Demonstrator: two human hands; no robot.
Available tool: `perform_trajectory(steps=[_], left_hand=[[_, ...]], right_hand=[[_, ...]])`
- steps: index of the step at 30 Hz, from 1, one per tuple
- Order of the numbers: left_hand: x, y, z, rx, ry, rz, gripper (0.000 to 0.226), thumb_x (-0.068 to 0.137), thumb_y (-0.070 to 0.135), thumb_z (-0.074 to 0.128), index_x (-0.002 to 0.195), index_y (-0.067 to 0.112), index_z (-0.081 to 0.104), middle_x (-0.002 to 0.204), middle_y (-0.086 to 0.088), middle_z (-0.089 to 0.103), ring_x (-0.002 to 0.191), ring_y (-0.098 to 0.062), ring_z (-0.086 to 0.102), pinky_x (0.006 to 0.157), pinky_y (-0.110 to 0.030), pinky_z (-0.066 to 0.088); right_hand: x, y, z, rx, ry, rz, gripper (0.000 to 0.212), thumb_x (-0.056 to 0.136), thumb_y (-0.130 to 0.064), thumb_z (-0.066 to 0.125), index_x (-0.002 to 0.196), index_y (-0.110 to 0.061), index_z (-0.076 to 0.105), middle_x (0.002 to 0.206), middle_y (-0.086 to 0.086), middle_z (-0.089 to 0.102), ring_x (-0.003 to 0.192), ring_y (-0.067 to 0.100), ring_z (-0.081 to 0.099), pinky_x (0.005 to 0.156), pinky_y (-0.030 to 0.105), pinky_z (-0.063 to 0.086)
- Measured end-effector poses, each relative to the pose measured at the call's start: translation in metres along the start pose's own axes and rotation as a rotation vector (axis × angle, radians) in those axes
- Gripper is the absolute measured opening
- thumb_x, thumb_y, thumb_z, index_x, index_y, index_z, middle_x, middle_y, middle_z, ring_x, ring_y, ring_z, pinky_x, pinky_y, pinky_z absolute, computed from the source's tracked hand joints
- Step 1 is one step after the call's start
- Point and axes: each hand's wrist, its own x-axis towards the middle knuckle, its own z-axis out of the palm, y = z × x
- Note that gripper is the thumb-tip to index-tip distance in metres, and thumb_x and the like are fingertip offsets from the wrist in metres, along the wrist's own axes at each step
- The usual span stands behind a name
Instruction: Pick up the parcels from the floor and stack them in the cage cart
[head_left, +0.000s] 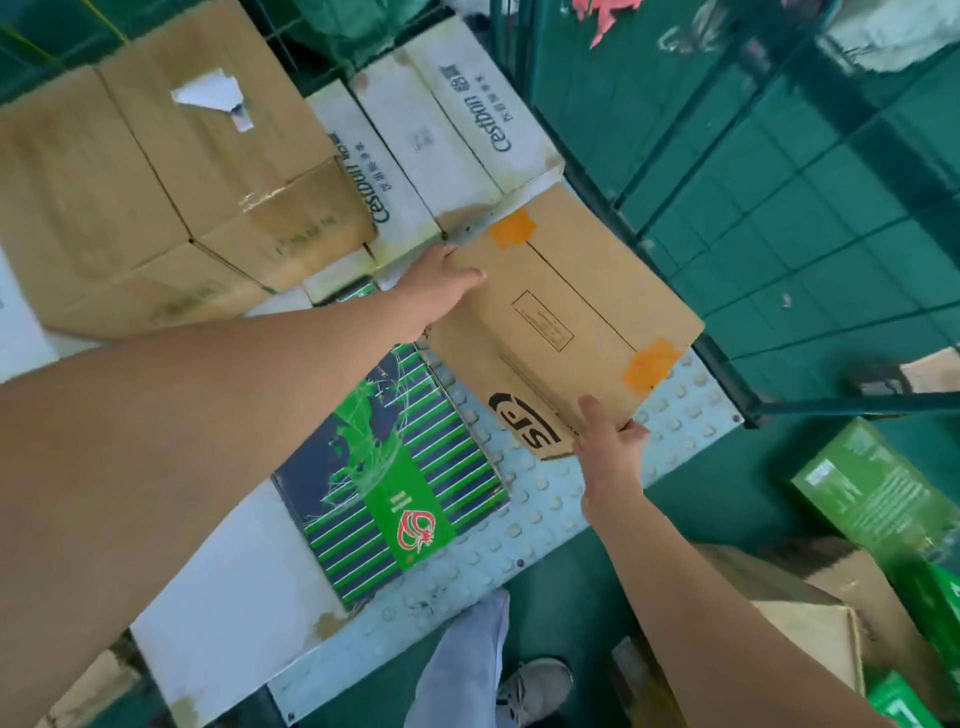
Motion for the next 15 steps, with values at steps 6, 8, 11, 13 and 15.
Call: perform_trajectory(steps=[6,8,11,13,15], left_hand=[[0.044,-0.034,-0.015,0.138,0.090,0.015,0.069,0.091,0.025,0.065,0.154,0.023,0.036,0.141,-0.005,0.042,0.128,-0.026,0.047,0.105,-0.037,0.044],[0.057,-0.054,-0.013,0.331,0.076,-0.028,0.069,0.092,0.032,0.060,0.156,0.023,0.035,0.157,-0.011,0.029,0.143,-0.033,0.034,0.117,-0.043,0.035],[0.061,-0.079,-0.006,0.557,-0.011,-0.107,0.064,0.099,0.034,0.052,0.157,0.018,0.032,0.166,-0.019,0.013,0.153,-0.038,0.016,0.123,-0.047,0.023],[0.060,-0.088,-0.001,0.598,-0.056,-0.098,0.063,0.098,0.026,0.054,0.157,0.018,0.032,0.165,-0.017,0.018,0.152,-0.037,0.017,0.121,-0.045,0.022],[0.064,-0.096,0.004,0.633,-0.111,-0.091,0.057,0.099,0.021,0.052,0.154,0.013,0.036,0.163,-0.017,0.024,0.153,-0.033,0.018,0.122,-0.042,0.020]], right_hand=[[0.029,0.021,0.054,-0.280,-0.170,0.027,0.052,0.094,-0.051,0.064,0.125,-0.025,0.032,0.099,-0.005,0.053,0.091,0.015,0.058,0.087,0.043,0.045],[0.036,0.027,0.070,-0.415,-0.280,0.036,0.060,0.098,-0.049,0.062,0.145,-0.024,0.035,0.125,0.004,0.056,0.117,0.030,0.060,0.096,0.045,0.044],[0.049,0.030,0.086,-0.419,-0.358,-0.013,0.071,0.100,-0.036,0.063,0.158,-0.016,0.028,0.152,0.011,0.044,0.140,0.034,0.045,0.112,0.045,0.041],[0.055,0.024,0.092,-0.372,-0.354,-0.003,0.069,0.100,-0.031,0.063,0.157,-0.015,0.029,0.137,0.006,0.046,0.137,0.033,0.047,0.116,0.050,0.040],[0.063,0.019,0.093,-0.344,-0.321,0.035,0.080,0.092,-0.036,0.067,0.159,-0.021,0.025,0.130,0.003,0.046,0.130,0.030,0.049,0.114,0.049,0.040]])
